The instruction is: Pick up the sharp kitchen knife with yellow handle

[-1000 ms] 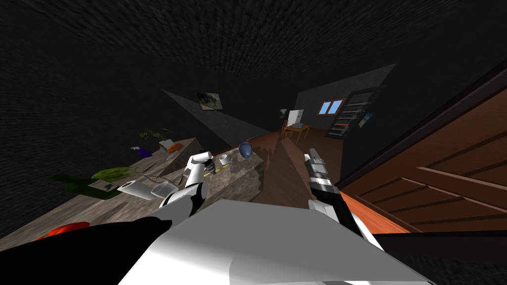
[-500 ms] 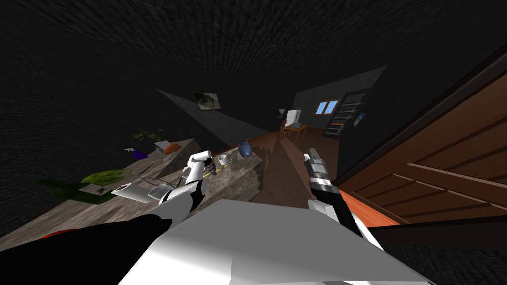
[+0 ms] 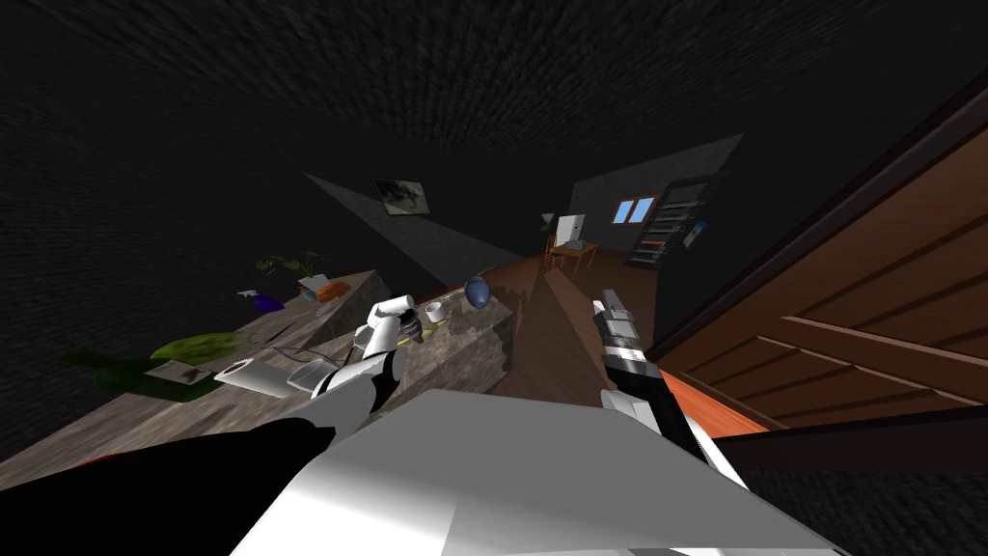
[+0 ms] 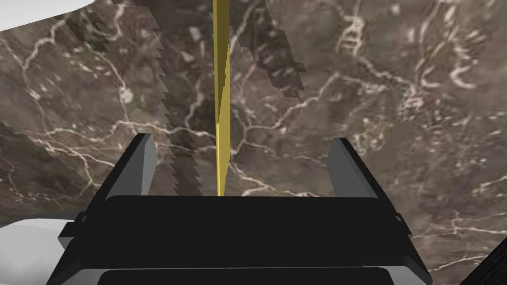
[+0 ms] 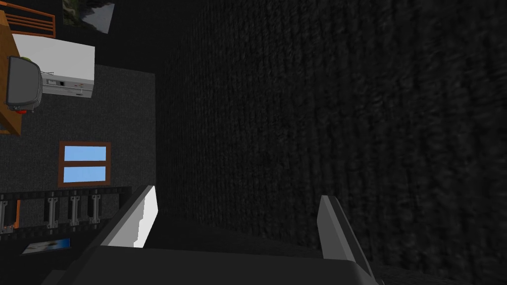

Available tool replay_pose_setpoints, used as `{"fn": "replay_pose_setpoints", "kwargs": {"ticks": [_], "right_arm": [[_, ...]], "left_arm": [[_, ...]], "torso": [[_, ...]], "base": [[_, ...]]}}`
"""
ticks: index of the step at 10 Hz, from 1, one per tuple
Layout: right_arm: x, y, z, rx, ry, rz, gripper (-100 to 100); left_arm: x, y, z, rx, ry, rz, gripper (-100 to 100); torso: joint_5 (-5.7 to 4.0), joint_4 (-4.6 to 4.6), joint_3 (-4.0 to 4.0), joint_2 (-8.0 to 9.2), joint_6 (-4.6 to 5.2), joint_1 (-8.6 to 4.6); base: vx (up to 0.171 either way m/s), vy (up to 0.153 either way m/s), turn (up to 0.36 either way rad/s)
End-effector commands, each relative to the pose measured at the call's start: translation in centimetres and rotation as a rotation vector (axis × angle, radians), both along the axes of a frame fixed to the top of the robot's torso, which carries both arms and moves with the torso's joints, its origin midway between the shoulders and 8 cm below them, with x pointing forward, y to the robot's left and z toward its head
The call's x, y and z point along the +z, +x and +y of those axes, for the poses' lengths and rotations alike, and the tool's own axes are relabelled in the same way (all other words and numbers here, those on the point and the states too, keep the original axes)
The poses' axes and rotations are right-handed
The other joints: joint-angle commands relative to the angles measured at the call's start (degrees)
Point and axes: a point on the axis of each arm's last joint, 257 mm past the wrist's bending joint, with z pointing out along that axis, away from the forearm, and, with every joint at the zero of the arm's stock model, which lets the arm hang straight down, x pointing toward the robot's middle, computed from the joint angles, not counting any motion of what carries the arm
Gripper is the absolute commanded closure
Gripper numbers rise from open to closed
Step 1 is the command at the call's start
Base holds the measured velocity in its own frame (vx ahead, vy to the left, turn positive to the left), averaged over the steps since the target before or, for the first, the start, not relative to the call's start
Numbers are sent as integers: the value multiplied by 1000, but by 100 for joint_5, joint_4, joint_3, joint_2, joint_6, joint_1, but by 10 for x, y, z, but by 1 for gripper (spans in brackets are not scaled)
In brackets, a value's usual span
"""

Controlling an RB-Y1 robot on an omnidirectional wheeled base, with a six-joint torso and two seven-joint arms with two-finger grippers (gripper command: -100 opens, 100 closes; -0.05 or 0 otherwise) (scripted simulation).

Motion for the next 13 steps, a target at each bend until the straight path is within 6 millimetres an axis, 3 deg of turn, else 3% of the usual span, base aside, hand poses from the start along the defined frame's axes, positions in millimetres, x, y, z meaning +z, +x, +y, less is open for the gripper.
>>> {"fn": "replay_pose_setpoints", "kwargs": {"ticks": [1,2,3,7,8,9,11,12,13], "right_arm": [[0,0,0,0,0,0,0],[0,0,0,0,0,0,0],[0,0,0,0,0,0,0],[0,0,0,0,0,0,0],[0,0,0,0,0,0,0],[0,0,0,0,0,0,0],[0,0,0,0,0,0,0],[0,0,0,0,0,0,0],[0,0,0,0,0,0,0]], "left_arm": [[-11,-1,-1,-2,1,0,-100],[-7,-1,-2,-1,0,1,-100],[-8,0,-1,-1,1,-1,100],[-6,0,-1,-1,1,-2,100],[-6,0,-1,-1,1,-1,0],[4,0,2,1,1,-2,100],[5,0,3,2,1,-4,100],[6,0,3,2,1,-3,0],[-2,-20,11,29,10,60,-100]], "torso": [[0,0,0,0,0,0],[0,0,0,0,0,0],[-1,1,0,0,0,0],[12,-6,-1,4,-2,2],[12,-6,-1,4,-2,3],[12,-6,-1,4,-2,3],[10,-4,2,7,-1,3],[12,-5,1,7,-1,2],[12,-5,0,6,-1,2]], "base": [[3,-4,12],[0,0,0],[0,0,0],[0,0,0],[0,0,0],[3,7,-12],[-2,2,-6],[0,0,0],[39,-44,-8]]}}
